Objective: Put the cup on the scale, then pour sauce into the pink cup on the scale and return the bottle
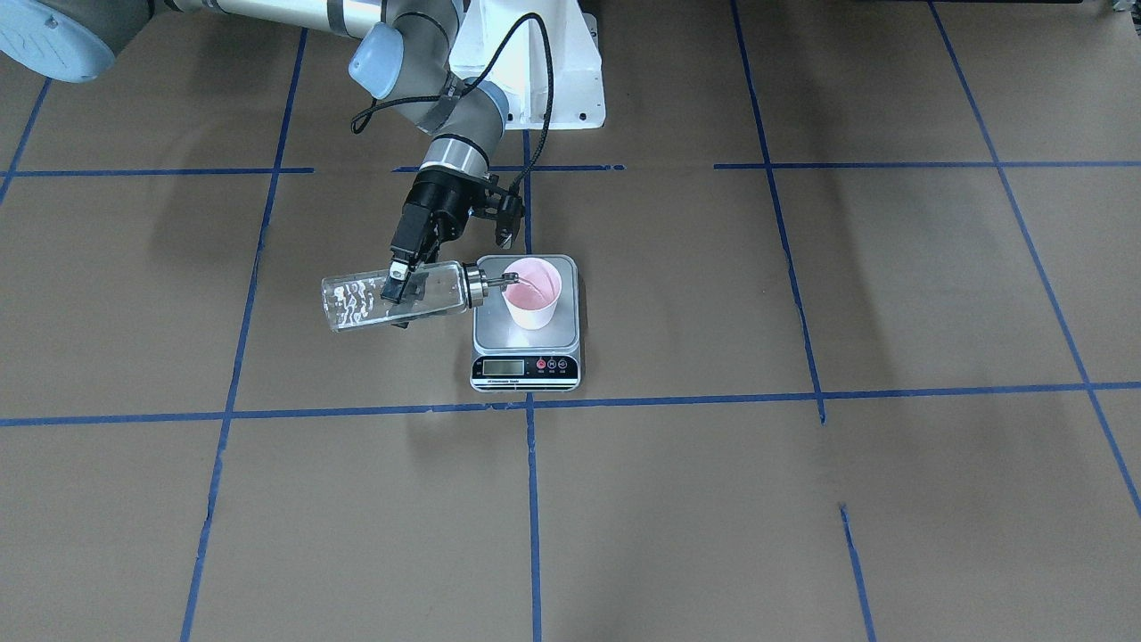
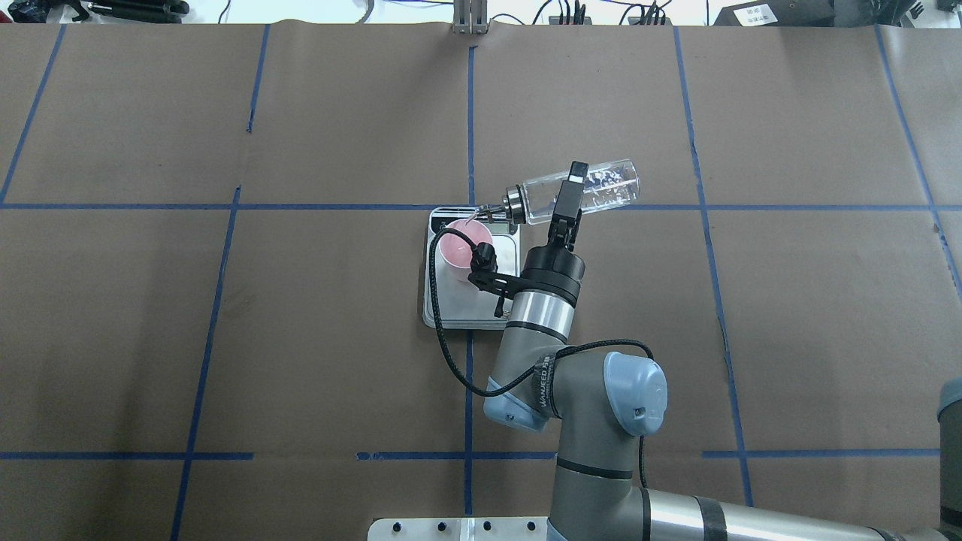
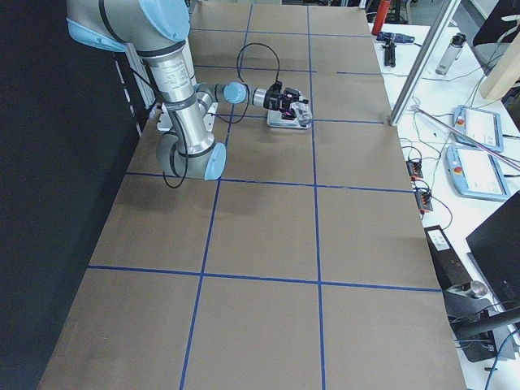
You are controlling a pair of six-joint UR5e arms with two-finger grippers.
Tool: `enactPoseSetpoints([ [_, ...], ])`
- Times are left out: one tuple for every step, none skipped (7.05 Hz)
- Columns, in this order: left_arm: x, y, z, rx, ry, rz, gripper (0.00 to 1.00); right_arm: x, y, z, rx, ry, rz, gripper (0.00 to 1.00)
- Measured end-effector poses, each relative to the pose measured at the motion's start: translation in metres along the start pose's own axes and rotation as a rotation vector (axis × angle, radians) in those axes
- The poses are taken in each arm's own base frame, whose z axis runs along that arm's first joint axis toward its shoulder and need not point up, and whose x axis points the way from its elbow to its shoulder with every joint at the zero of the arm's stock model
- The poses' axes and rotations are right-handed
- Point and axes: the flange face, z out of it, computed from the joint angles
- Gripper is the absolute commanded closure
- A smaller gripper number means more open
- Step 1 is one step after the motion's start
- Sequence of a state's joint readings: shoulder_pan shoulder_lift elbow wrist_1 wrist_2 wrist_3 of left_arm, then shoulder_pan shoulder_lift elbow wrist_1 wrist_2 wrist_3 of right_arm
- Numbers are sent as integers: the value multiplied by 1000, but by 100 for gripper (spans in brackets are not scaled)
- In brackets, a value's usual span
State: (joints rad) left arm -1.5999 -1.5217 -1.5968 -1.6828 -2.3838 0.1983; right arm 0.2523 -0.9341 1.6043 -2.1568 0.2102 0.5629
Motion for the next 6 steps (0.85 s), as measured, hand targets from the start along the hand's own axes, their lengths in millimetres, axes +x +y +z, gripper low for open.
enactPoseSetpoints([
  [0, 0, 0, 0, 0, 0, 0, 0, 0, 0, 0, 0, 1, 100],
  [0, 0, 0, 0, 0, 0, 0, 0, 0, 1, -1, 1, 3, 100],
  [0, -1, 0, 1, 0, 0, 0, 1, 0, 1, -2, 1, 5, 100],
  [0, -1, -1, 1, 0, 1, 0, 2, 0, 2, -2, 1, 11, 100],
  [1, -1, -1, 2, 0, 2, 0, 4, -1, 1, -1, 1, 29, 100],
  [1, -1, -1, 3, -1, 2, 0, 6, -1, 1, 0, 0, 64, 100],
])
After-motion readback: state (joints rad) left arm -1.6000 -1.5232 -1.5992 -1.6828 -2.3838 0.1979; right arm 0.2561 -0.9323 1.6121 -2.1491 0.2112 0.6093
